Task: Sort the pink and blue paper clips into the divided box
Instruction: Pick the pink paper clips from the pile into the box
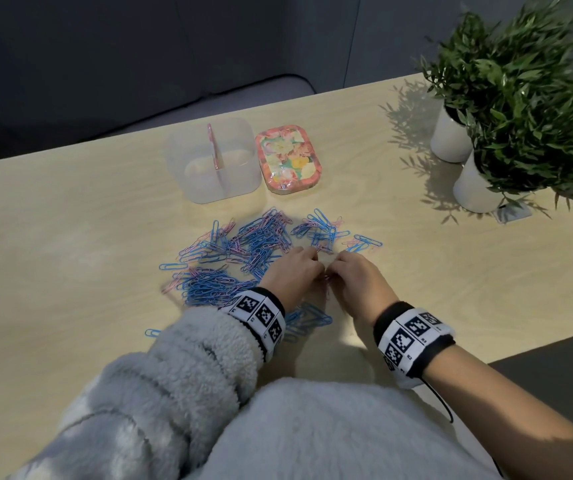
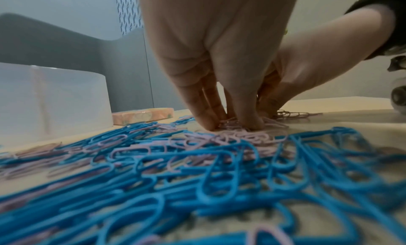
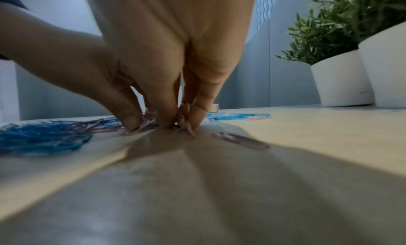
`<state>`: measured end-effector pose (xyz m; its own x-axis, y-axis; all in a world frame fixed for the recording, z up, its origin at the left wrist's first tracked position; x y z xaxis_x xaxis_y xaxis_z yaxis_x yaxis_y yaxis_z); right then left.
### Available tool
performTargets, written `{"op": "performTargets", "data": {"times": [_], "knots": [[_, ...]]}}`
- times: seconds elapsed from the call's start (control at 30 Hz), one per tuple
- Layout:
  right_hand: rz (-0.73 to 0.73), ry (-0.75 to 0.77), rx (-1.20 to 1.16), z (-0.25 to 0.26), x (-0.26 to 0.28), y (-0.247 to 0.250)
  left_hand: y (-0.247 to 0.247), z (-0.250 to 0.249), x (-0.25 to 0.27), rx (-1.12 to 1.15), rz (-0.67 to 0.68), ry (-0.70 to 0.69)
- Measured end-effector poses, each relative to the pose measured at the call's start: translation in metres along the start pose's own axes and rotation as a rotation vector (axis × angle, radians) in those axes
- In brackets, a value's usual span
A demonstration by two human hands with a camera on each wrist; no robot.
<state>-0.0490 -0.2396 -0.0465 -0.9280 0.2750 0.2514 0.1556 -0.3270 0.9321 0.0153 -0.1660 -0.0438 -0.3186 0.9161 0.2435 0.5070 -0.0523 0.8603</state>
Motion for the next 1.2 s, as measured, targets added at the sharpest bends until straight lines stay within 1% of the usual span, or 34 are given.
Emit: {"op": "performTargets", "data": {"times": [0.13, 0.23, 0.33, 0.4, 0.47, 0.57, 0.63, 0.7, 0.77, 0.8, 0.9, 0.97, 1.0, 1.07, 1.13, 1.2], "knots": [[-0.003, -0.019, 0.005, 0.002, -0.001, 0.005, 0.000, -0.007, -0.002, -0.126, 0.055, -0.062], [0.020, -0.082, -0.047, -0.007, -0.007, 0.011, 0.003, -0.006, -0.001, -0.156, 0.077, -0.036], [0.015, -0.122, -0.202, -0.017, -0.013, 0.015, 0.006, 0.002, -0.002, -0.087, 0.055, -0.002], [0.005, -0.129, -0.280, -0.020, -0.017, 0.018, 0.011, 0.007, -0.002, 0.011, -0.001, 0.020], [0.000, -0.166, -0.372, -0.024, -0.022, 0.021, 0.023, 0.010, 0.002, 0.157, -0.084, 0.037], [0.028, -0.223, -0.559, -0.026, -0.031, 0.030, 0.057, 0.023, 0.014, 0.346, -0.295, 0.024], [0.048, -0.216, -0.684, -0.024, -0.038, 0.038, 0.083, 0.042, 0.025, 0.426, -0.419, 0.074], [0.049, -0.190, -0.722, -0.022, -0.043, 0.046, 0.113, 0.065, 0.037, 0.496, -0.553, 0.131], [0.045, -0.189, -0.734, -0.023, -0.048, 0.050, 0.144, 0.091, 0.045, 0.558, -0.685, 0.177], [0.044, -0.189, -0.747, -0.023, -0.050, 0.052, 0.156, 0.106, 0.046, 0.573, -0.728, 0.218], [0.045, -0.178, -0.748, -0.020, -0.058, 0.060, 0.186, 0.146, 0.047, 0.508, -0.828, 0.317], [0.036, -0.164, -0.740, -0.013, -0.066, 0.072, 0.196, 0.166, 0.044, 0.437, -0.841, 0.382], [0.032, -0.156, -0.747, -0.008, -0.071, 0.079, 0.196, 0.172, 0.041, 0.395, -0.810, 0.417], [0.011, -0.128, -0.759, 0.007, -0.086, 0.095, 0.192, 0.181, 0.030, 0.321, -0.700, 0.467], [-0.027, -0.085, -0.756, 0.027, -0.105, 0.112, 0.187, 0.184, 0.023, 0.308, -0.629, 0.491], [-0.060, -0.046, -0.755, 0.052, -0.128, 0.125, 0.186, 0.186, 0.024, 0.346, -0.663, 0.489]]}}
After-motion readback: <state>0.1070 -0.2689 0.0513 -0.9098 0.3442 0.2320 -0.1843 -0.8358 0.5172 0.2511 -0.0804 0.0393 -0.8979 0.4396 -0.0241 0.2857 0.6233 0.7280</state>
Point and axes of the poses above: each hand's wrist, its own x-axis away from the middle knuckle, its own y-axis out of the back of the hand, z = x × y, the point moved 6 cm from there along -x, towards the middle knuckle, and after that the axes turned 14 degrees about x, right-handed, at the moved point
